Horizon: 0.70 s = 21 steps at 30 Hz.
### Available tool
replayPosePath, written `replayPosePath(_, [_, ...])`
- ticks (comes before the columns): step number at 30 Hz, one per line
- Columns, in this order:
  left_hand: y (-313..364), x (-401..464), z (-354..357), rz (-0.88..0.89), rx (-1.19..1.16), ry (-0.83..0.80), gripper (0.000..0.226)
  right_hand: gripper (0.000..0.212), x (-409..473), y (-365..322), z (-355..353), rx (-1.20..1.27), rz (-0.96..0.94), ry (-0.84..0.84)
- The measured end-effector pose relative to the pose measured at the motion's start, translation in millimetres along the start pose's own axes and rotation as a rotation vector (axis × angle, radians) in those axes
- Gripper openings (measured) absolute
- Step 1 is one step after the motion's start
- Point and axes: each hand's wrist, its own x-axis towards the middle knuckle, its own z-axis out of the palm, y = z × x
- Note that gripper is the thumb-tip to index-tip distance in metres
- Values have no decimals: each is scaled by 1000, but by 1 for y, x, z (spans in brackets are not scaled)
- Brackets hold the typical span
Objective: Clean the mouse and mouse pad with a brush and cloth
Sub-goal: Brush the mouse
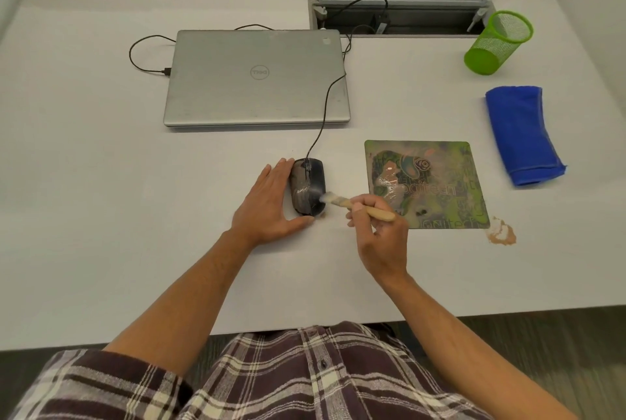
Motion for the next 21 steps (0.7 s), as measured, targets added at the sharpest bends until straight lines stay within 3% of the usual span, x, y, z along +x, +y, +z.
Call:
replayPosePath(13, [1, -1, 0, 12, -7, 18, 109, 12, -21, 7, -1, 11, 6, -83])
replayPosePath(17, [1, -3, -1, 10, -24, 10, 112, 13, -18, 7, -7, 117, 91, -29])
replayPosePath(21, [-2, -1, -2, 5, -46, -58, 128, 18, -15, 10, -17, 225, 202, 62])
